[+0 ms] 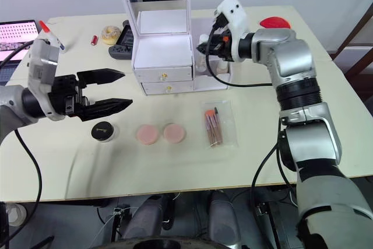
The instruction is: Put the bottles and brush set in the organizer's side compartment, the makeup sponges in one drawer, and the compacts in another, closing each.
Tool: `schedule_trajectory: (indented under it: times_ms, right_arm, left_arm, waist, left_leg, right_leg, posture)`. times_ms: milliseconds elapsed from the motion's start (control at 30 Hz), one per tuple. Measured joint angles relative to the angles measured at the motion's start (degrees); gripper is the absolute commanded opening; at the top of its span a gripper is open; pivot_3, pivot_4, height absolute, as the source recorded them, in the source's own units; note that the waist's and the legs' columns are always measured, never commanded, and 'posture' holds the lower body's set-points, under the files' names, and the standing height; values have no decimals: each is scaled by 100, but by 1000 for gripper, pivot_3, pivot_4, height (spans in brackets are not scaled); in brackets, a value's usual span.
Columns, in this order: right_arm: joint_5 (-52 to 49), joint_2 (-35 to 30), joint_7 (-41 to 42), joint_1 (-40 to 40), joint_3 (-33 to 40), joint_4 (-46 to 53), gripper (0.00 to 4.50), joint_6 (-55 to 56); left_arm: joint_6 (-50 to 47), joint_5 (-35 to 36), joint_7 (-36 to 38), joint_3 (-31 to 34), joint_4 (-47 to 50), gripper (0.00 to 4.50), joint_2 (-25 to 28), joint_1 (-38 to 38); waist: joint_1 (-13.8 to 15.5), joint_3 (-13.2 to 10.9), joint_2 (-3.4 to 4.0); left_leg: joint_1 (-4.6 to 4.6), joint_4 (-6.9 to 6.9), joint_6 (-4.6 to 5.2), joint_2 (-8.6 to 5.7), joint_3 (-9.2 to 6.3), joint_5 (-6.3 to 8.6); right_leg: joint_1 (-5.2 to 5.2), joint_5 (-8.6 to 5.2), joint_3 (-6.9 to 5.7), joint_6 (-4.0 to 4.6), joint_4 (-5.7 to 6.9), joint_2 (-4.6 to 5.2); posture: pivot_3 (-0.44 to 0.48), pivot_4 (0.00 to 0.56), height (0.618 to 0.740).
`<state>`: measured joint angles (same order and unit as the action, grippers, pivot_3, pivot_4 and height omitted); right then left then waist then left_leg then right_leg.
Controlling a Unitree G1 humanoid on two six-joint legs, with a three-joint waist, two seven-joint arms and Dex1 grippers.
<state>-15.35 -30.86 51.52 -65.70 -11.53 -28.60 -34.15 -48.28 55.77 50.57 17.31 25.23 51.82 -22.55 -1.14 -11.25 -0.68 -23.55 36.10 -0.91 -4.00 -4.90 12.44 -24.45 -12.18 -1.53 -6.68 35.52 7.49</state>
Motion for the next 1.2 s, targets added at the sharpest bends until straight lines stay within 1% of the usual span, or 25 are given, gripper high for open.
schedule_trajectory:
  times_ms: [233, 500, 700, 867, 1033, 1200]
  right_arm:
    - [526, 282, 69, 0, -110, -628, 1058, 735]
    - [641, 456, 121, -8, 31, -1050, 1058, 1124]
    - [695, 511, 125, -33, 158, -1174, 1058, 1132]
    - [842, 473, 92, -41, 190, -1439, 1058, 792]
    - [844, 356, 223, -33, 211, -1268, 1058, 602]
    - [952, 418, 198, -30, 204, -1201, 1058, 646]
  left_arm:
    - [-25, 123, -87, 33, 82, 4500, 3, 0]
    - [-28, 153, -101, 36, 80, 4500, 53, -3]
    - [-27, 151, -81, 28, 69, 4500, 52, -4]
    - [-25, 149, -52, 28, 65, 4500, 53, -1]
    - [-18, 139, -3, 28, 62, 4500, 53, -1]
    - [-13, 104, 31, -5, 45, 4500, 52, -1]
  waist:
    - [-7, 1, -1]
    - [-13, 5, -4]
    - [-9, 6, -6]
    - [12, 4, -5]
    - [-1, 3, -5]
    - [-10, 3, -5]
  left_leg:
    - [7, 1, -2, 1, -2, -1]
    - [26, 3, -5, 4, 0, -3]
    - [30, 6, -8, 5, 0, -4]
    - [16, 5, -10, 3, -1, -6]
    - [14, -5, -10, 3, 4, -6]
    - [15, -4, -10, 4, 6, -6]
  right_leg:
    - [3, 1, 5, 1, 2, -6]
    - [8, 0, 24, 3, 29, -17]
    - [8, -1, 30, 3, 41, -19]
    - [-7, -1, 32, 4, 40, -19]
    - [-16, -1, 41, 3, 40, -20]
    - [-17, -1, 41, 3, 41, -20]
  posture:
    - [0, 150, 737]
    - [0, 150, 737]
    - [0, 150, 737]
    - [0, 150, 737]
    - [0, 150, 737]
    - [0, 150, 737]
